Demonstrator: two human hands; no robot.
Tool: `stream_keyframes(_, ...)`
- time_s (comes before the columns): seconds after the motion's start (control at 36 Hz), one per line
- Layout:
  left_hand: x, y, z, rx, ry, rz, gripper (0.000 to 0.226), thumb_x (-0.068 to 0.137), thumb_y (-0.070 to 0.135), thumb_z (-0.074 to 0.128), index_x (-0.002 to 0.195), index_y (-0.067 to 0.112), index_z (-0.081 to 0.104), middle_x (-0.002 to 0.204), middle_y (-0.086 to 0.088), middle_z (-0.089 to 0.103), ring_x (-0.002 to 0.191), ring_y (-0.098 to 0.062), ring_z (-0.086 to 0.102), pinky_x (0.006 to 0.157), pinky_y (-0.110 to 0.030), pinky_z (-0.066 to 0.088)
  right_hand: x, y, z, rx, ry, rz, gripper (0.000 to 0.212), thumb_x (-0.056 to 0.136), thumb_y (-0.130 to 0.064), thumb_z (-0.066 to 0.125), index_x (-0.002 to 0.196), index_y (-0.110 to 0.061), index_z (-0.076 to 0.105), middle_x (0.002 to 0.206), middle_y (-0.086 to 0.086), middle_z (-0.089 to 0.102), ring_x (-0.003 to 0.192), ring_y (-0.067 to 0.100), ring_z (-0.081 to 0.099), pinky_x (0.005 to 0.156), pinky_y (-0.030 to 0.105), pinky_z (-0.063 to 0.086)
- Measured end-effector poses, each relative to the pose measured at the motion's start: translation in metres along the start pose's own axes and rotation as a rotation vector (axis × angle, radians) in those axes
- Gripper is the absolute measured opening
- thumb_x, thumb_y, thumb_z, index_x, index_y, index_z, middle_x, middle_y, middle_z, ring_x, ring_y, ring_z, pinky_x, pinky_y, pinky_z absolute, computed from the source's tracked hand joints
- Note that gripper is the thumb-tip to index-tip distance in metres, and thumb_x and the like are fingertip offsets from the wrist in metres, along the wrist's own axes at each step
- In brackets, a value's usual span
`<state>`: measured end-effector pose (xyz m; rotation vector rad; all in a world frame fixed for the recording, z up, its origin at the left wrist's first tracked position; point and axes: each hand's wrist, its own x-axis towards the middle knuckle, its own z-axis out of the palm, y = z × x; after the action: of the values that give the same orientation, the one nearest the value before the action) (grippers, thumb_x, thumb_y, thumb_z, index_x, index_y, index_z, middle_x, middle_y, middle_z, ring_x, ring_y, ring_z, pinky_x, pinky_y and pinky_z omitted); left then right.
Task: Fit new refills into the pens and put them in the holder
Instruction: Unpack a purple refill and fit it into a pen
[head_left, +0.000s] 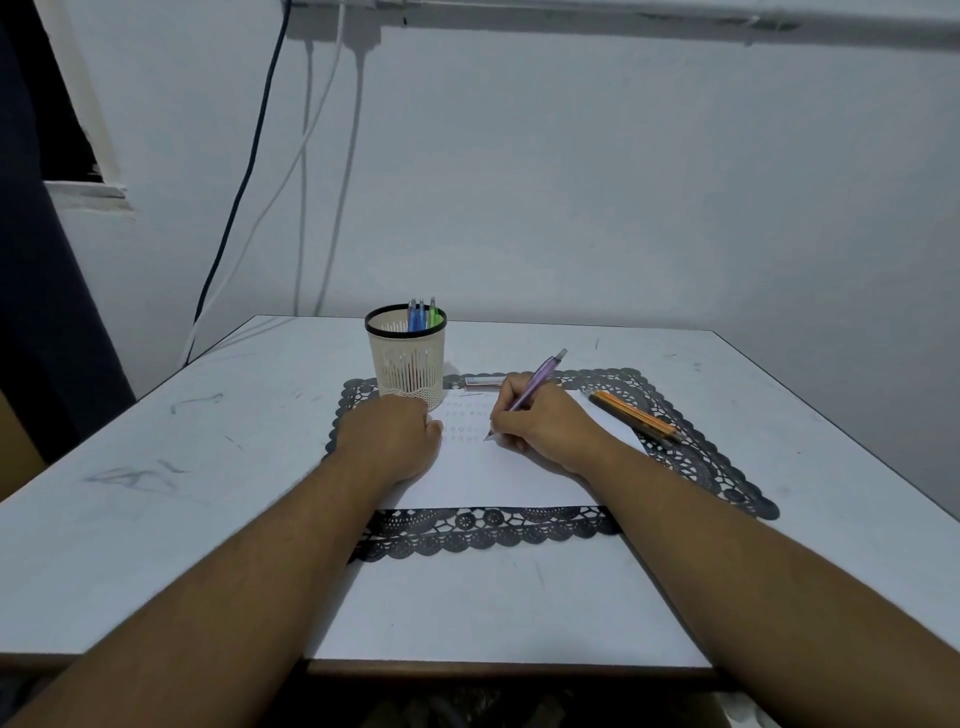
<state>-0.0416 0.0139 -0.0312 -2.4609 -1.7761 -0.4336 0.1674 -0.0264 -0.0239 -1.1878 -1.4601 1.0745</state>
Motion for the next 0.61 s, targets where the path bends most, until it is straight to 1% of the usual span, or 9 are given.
stream_keyframes(0.08,0.0003,-0.0005,0.0008,0.000,-0.004,0.003,0.031,0.099,0.042,0.041,0.086,0.021,0.059,0.084,0.002,0.060,0.083,-0.021,0.060,0.077,-0.035,0.054,-0.0011,-0.0009,0.0010,-0.046,0.015,0.005,0.021,0.088,0.013,0.063,0.075,-0.003,0.056,0.073,0.015,0.055,0.057,0.014,0.054,0.058,0.026,0.049)
stream_keyframes(0.19,0.0011,-0.0005,0.0015,0.002,0.001,0.002,0.031,0.100,0.043,0.041,0.085,0.022,0.058,0.083,0.003,0.059,0.084,-0.020,0.060,0.076,-0.034,0.052,-0.0020,-0.0029,0.0013,-0.081,0.051,-0.004,0.017,0.090,0.010,0.063,0.079,-0.002,0.057,0.073,0.016,0.056,0.054,0.010,0.056,0.057,0.024,0.049)
stream_keyframes(0.28,0.0015,-0.0007,0.0020,-0.001,0.002,0.004,0.031,0.099,0.042,0.041,0.082,0.022,0.057,0.081,0.004,0.059,0.082,-0.020,0.059,0.074,-0.033,0.052,-0.0022,-0.0034,0.0007,-0.106,0.052,0.001,0.019,0.089,0.009,0.064,0.076,-0.003,0.056,0.072,0.014,0.056,0.055,0.011,0.056,0.059,0.025,0.051)
stream_keyframes(0.39,0.0013,-0.0008,0.0024,0.003,0.010,0.005,0.031,0.099,0.042,0.041,0.083,0.022,0.059,0.081,0.004,0.059,0.081,-0.019,0.059,0.073,-0.033,0.052,-0.0024,-0.0029,0.0006,-0.072,0.023,0.011,0.027,0.086,0.012,0.063,0.069,-0.007,0.054,0.070,0.012,0.055,0.058,0.016,0.054,0.059,0.026,0.049)
stream_keyframes(0.5,0.0025,-0.0015,0.0033,0.002,0.012,0.002,0.031,0.098,0.042,0.041,0.083,0.022,0.058,0.080,0.005,0.058,0.080,-0.018,0.059,0.074,-0.033,0.053,-0.0010,-0.0020,0.0027,-0.084,0.046,0.013,0.027,0.087,0.009,0.064,0.069,-0.010,0.058,0.070,0.012,0.057,0.058,0.014,0.055,0.059,0.027,0.050)
stream_keyframes(0.61,0.0027,-0.0010,0.0031,0.007,0.005,0.008,0.030,0.099,0.041,0.041,0.085,0.022,0.059,0.080,0.005,0.057,0.081,-0.019,0.058,0.071,-0.032,0.049,-0.0031,-0.0038,0.0034,-0.125,0.046,0.003,0.025,0.085,0.009,0.064,0.070,-0.009,0.057,0.068,0.009,0.058,0.057,0.013,0.056,0.057,0.026,0.049)
